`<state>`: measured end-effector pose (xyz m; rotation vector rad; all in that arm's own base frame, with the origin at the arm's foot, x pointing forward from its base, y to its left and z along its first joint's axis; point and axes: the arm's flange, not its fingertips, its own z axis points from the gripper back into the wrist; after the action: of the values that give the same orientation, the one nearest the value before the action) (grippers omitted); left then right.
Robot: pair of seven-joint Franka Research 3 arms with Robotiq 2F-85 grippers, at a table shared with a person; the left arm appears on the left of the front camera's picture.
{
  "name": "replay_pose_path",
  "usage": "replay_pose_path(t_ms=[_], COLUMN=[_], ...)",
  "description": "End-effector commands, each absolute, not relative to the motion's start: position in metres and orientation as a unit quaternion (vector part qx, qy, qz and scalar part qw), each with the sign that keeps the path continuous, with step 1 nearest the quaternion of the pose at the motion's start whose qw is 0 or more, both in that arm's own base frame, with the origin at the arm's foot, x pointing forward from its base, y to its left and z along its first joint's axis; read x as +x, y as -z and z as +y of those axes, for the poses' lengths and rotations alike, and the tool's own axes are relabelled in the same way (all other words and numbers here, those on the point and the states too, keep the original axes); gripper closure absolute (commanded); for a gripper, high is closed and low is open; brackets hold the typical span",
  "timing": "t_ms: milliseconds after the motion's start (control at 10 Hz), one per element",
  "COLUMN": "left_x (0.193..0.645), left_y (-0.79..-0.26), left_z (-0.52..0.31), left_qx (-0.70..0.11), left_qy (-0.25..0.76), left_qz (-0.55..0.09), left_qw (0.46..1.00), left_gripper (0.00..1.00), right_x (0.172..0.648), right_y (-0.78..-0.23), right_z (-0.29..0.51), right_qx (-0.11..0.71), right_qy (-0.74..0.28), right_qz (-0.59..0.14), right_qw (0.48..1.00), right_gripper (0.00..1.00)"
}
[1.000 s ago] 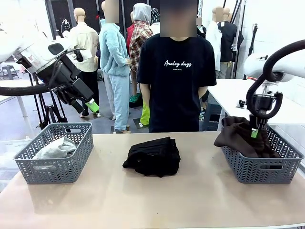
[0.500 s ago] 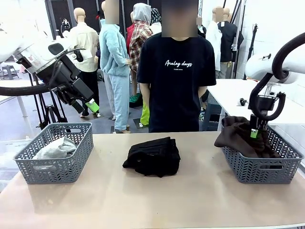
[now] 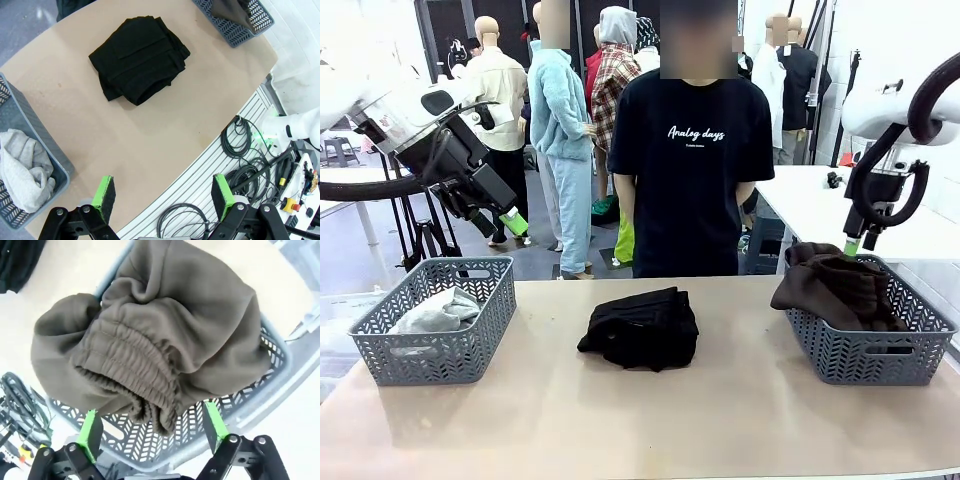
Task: Sort the tops and bottoms.
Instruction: Sort the clothes according to human instructions.
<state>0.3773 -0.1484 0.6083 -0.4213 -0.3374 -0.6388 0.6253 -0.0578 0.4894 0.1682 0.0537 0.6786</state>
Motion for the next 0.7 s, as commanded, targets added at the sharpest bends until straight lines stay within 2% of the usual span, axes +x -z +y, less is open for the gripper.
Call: replay_pose_path(t_ms=[0,600], left_x=[0.377,0.377], left_y=[-0.609,-0.609], left_z=[-0.148,-0.148], left_qx=[-0.207,-0.207], left_qy=[0.309,0.309], left_qz=[-0.165,-0.165], left_qw=[0.913,0.913], left_gripper=[0.0,0.0], right_x=[0.619,0.624], right_y=[-0.485,-0.496], right_z=[-0.055,-0.055], right_qx=[0.079,0.079], right_qy=[-0.335,-0.335], right_qz=[0.022,0.022], right_qw=[0.939,0.939], right_gripper=[0.0,0.0])
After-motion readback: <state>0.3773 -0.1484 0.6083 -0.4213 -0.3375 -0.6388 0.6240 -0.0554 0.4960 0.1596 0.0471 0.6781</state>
